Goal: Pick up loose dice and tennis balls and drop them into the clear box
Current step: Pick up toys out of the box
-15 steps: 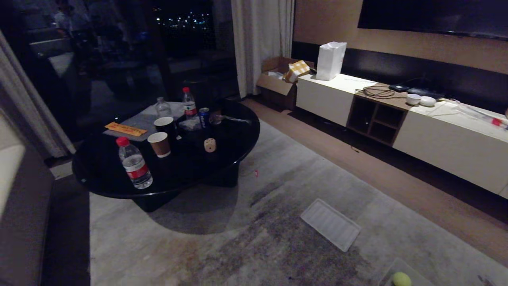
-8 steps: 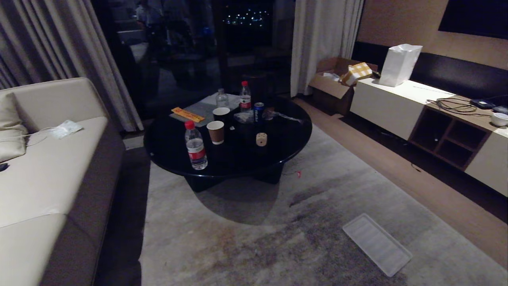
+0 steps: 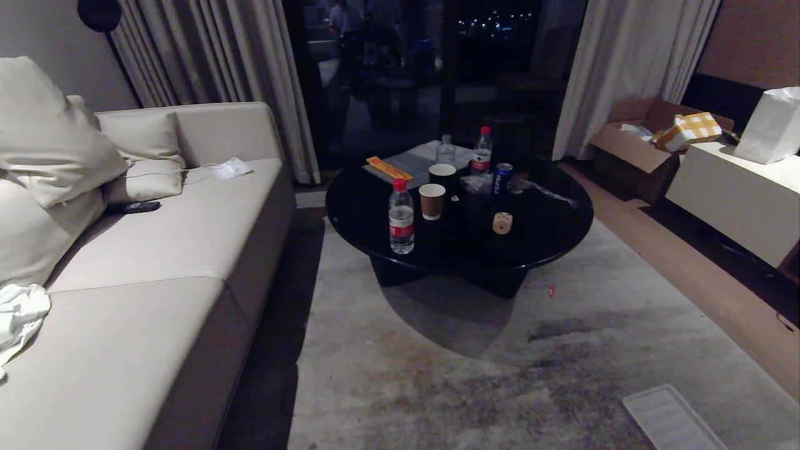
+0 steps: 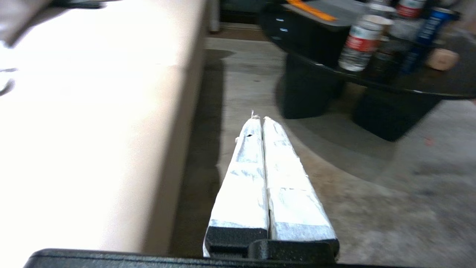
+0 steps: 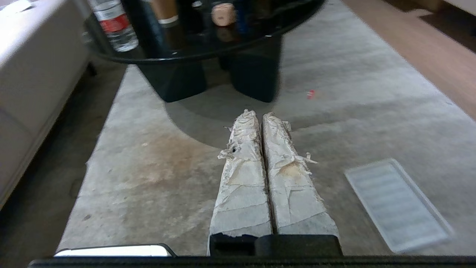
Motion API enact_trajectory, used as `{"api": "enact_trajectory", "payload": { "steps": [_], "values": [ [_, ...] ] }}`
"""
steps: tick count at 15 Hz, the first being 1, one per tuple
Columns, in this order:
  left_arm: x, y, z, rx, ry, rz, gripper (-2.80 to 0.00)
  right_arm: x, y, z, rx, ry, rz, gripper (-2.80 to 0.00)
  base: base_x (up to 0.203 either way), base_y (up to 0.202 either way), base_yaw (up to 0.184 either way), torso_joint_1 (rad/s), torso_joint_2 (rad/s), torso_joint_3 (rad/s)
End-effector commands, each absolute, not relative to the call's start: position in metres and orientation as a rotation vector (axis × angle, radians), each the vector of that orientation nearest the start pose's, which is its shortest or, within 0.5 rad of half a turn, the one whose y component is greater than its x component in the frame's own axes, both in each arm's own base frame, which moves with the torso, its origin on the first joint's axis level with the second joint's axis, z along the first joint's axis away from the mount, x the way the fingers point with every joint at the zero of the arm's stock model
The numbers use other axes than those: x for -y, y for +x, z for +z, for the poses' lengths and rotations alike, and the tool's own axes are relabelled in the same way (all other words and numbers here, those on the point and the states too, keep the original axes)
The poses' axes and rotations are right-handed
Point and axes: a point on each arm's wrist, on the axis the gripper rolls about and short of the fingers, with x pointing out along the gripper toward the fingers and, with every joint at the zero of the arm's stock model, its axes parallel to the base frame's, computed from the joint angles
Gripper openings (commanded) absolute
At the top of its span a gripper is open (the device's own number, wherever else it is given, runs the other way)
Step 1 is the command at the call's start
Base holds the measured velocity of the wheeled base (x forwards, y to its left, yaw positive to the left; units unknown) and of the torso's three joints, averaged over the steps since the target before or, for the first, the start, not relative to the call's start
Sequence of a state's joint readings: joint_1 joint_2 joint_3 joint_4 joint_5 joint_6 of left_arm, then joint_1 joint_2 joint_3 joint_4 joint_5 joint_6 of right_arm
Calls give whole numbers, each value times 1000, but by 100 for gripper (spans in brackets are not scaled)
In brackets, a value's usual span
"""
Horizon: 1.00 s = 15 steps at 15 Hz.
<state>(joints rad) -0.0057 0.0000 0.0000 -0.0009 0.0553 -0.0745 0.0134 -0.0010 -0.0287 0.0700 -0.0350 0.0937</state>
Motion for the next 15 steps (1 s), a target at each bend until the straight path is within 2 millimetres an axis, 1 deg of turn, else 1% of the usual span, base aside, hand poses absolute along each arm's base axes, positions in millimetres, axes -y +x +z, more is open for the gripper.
{"api": "enact_trajectory", "payload": {
  "steps": [1,6,15],
  "values": [
    [-1,-23,75,0,-78,51,-280,1,-25,76,-42,93,-23,-280,-1,0,82,2,-5,2],
    [-1,-23,75,2,-83,52,-280,1,-25,76,-41,93,-23,-280,14,0,-1,1,0,0],
    [-1,-23,75,2,-83,51,-280,1,-25,76,-42,93,-23,-280,180,0,-1,3,1,3]
  ]
}}
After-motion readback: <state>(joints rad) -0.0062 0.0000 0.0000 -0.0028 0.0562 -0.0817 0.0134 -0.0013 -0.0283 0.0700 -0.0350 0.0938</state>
